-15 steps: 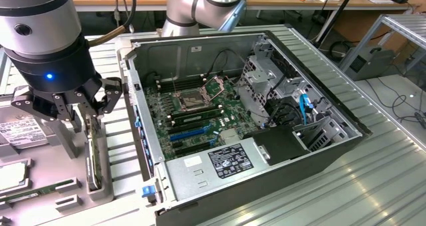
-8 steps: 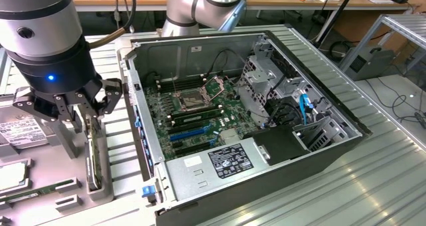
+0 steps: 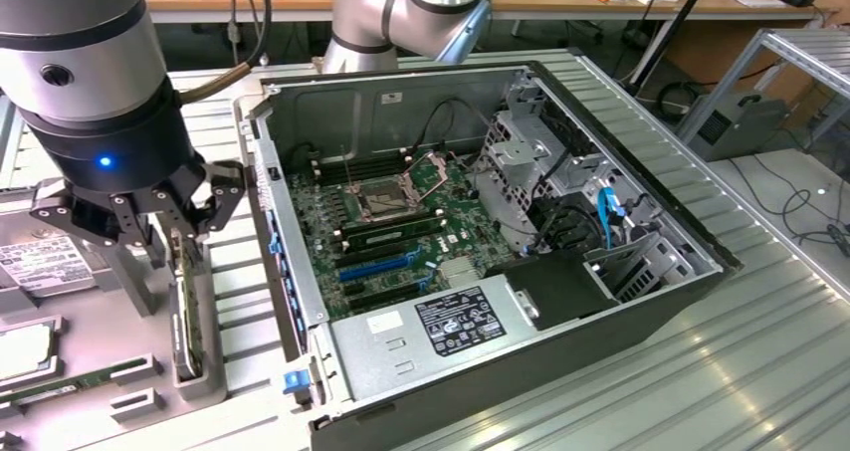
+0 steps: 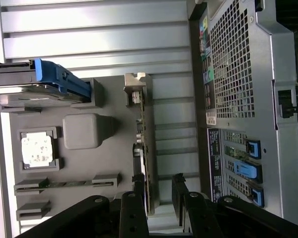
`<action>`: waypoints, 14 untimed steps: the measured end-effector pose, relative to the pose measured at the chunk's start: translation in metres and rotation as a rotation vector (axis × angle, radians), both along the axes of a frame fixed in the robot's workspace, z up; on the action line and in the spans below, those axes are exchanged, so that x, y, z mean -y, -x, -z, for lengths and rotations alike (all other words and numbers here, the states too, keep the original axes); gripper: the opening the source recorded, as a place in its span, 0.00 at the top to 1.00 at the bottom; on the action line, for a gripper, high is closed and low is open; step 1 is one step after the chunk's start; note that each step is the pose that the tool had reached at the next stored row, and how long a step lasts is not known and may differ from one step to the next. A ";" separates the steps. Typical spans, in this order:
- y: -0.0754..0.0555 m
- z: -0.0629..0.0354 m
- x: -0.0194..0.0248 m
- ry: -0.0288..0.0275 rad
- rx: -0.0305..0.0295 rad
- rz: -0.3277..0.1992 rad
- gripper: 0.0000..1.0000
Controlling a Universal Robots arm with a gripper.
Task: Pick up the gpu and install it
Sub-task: 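Pick up the gpu and move the gpu toward the slot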
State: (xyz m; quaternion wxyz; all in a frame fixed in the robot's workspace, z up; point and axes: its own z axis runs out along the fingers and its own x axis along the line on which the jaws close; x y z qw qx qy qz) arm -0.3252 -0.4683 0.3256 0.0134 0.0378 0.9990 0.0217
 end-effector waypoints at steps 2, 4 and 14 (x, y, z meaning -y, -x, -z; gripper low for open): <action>0.000 0.0009 0.0000 -0.0001 0.0000 0.000 0.64; 0.000 0.0015 0.0000 0.0000 0.0001 0.000 0.64; 0.000 0.0096 0.0000 0.0000 0.0000 0.000 0.64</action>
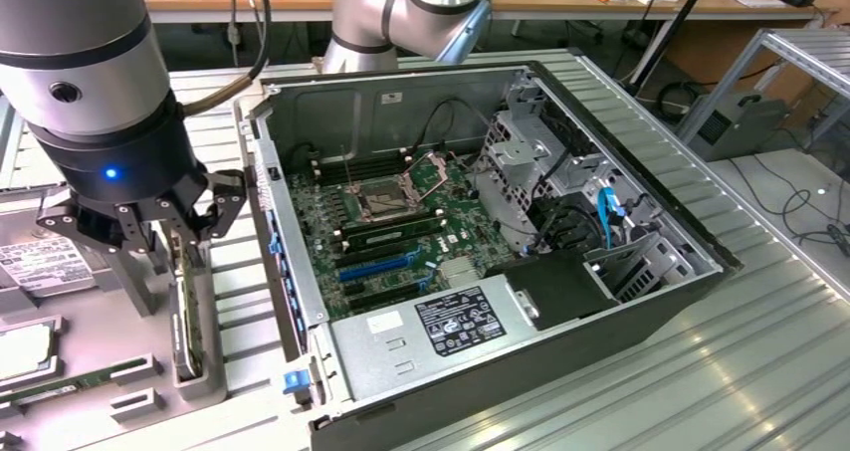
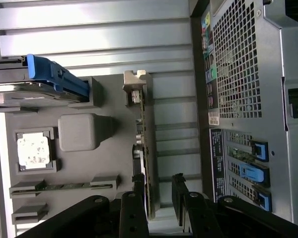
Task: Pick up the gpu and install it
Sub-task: 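Pick up the gpu and move the gpu toward the slot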
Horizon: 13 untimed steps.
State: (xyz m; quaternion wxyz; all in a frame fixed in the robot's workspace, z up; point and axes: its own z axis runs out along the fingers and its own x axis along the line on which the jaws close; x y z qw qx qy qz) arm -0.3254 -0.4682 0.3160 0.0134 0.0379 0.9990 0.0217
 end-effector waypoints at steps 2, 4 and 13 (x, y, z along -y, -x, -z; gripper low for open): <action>0.000 0.0013 0.0000 0.0001 0.0000 0.000 0.64; 0.000 0.0029 0.0000 0.0000 0.0000 0.000 0.64; 0.000 0.0104 0.0000 -0.0001 0.0001 0.000 0.64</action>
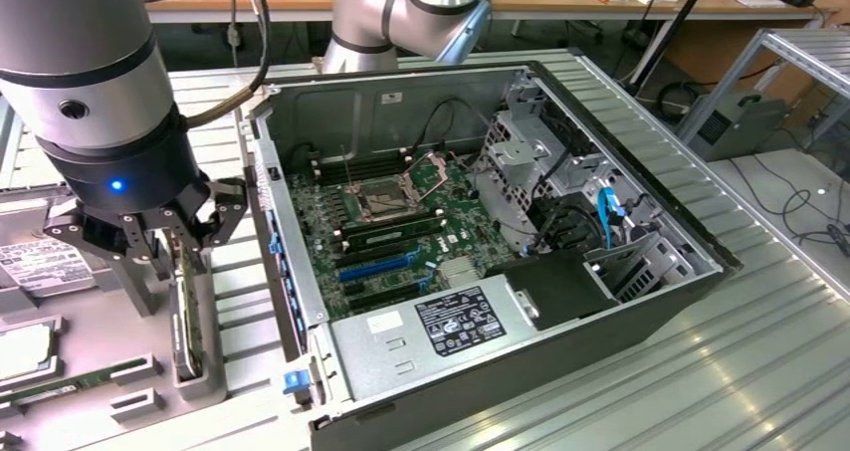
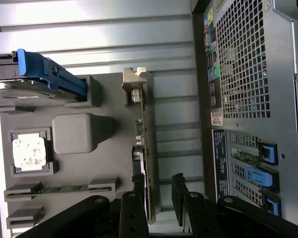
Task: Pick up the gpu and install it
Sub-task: 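Pick up the gpu and move the gpu toward the slot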
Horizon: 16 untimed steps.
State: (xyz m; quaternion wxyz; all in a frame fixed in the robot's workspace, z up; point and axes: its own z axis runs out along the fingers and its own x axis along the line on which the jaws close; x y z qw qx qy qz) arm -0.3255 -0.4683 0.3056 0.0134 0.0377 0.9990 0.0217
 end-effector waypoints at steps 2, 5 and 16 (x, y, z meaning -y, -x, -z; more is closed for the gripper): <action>0.000 0.0017 0.0000 0.0000 -0.0001 0.000 0.64; 0.000 0.0042 0.0000 0.0000 -0.0001 0.000 0.64; 0.000 0.0126 0.0000 0.0000 -0.0001 0.000 0.64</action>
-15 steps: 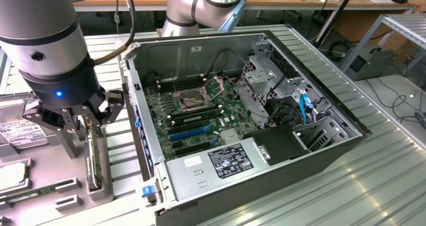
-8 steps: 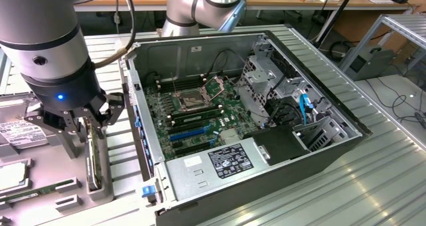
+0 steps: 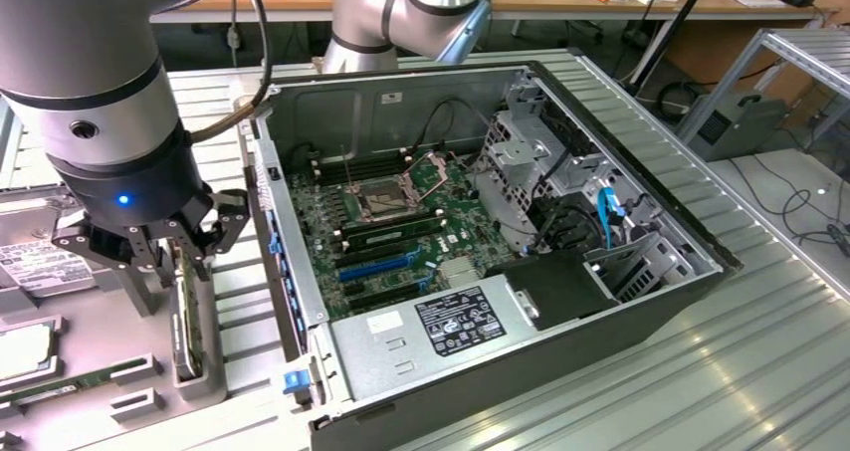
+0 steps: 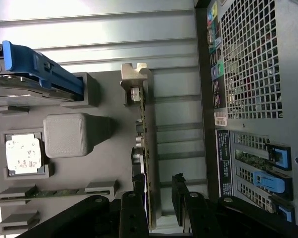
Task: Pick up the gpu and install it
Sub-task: 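Pick up the gpu and move the gpu toward the slot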
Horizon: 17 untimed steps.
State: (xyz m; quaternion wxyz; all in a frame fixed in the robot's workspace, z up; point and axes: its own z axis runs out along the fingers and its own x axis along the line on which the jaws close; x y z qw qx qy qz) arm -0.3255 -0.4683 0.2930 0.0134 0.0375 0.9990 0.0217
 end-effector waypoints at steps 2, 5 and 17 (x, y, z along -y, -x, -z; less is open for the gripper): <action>0.000 0.0016 0.0000 0.0000 0.0000 0.000 0.64; 0.000 0.0040 0.0000 0.0000 0.0000 0.000 0.64; 0.002 0.0125 -0.0001 0.0001 0.0000 0.000 0.64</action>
